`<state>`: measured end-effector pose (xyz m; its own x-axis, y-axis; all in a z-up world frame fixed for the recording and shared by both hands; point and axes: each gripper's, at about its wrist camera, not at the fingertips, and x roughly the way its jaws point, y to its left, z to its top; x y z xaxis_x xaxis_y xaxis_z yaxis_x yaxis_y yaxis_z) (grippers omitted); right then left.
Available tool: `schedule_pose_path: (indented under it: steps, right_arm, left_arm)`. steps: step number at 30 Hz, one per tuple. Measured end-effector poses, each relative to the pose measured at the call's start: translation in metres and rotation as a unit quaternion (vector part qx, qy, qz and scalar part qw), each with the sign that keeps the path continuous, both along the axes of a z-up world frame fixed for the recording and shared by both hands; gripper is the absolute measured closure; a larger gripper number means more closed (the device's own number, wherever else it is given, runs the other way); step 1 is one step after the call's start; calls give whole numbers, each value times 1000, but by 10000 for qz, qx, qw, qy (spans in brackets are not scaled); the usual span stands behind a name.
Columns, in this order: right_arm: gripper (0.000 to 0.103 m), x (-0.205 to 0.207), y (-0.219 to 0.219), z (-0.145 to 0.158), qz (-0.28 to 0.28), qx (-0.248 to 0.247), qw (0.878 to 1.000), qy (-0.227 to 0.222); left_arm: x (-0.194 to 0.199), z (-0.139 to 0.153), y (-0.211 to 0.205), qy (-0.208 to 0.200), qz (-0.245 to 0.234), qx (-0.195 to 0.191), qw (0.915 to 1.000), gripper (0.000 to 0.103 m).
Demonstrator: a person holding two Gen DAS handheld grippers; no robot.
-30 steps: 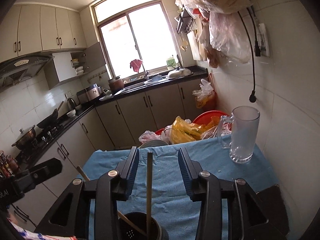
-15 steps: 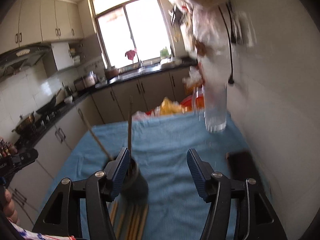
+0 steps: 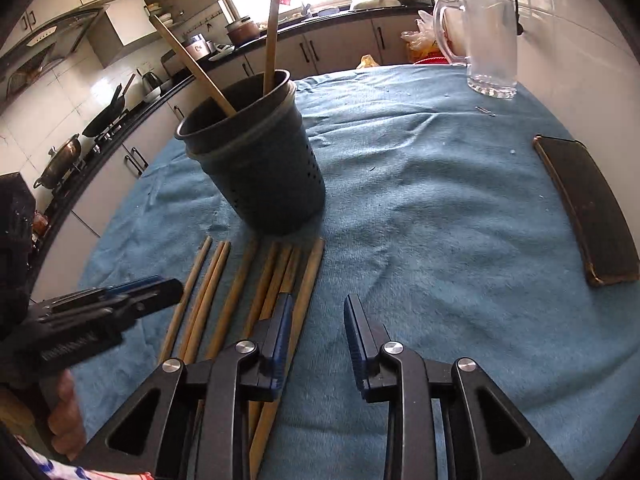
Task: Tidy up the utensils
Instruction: 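Grasp another chopstick with the left tool while the right tool grasps one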
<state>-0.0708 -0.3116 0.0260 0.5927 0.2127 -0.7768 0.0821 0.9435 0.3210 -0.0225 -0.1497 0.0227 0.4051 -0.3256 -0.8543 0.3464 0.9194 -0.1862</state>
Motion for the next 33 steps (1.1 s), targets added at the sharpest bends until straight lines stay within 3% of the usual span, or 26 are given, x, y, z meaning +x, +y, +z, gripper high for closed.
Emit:
schedule_pose_path:
  steps: [5, 7, 9, 13, 19, 23, 27, 33]
  right_arm:
    - [78, 13, 13, -5, 59, -351, 9993, 73]
    - [83, 17, 15, -4, 28, -444, 9989, 120]
    - [92, 20, 14, -5, 28, -576, 9982, 173]
    - [93, 19, 8, -3, 107, -697, 9969, 337]
    - [93, -1, -13, -2, 208, -815, 9944, 637]
    - [92, 3, -18, -1, 252, -872, 9925, 823]
    - [92, 15, -14, 0, 275, -1022, 9895, 986]
    - [92, 37, -12, 2, 122, -1099, 9862, 1234]
  left_arm:
    - [8, -4, -8, -96, 0, 265, 9996, 94]
    - [12, -5, -7, -57, -1, 248, 9997, 96]
    - [13, -5, -6, -25, -24, 221, 9998, 97]
    - [10, -3, -1, -25, -10, 369, 9993, 97]
    - [14, -2, 17, 563, 137, 210, 9981, 97]
    - [24, -1, 14, 795, 99, 355, 9962, 97]
    - [33, -2, 6, 735, 77, 485, 9961, 97]
    - [42, -1, 7, 702, 105, 372, 9968, 97]
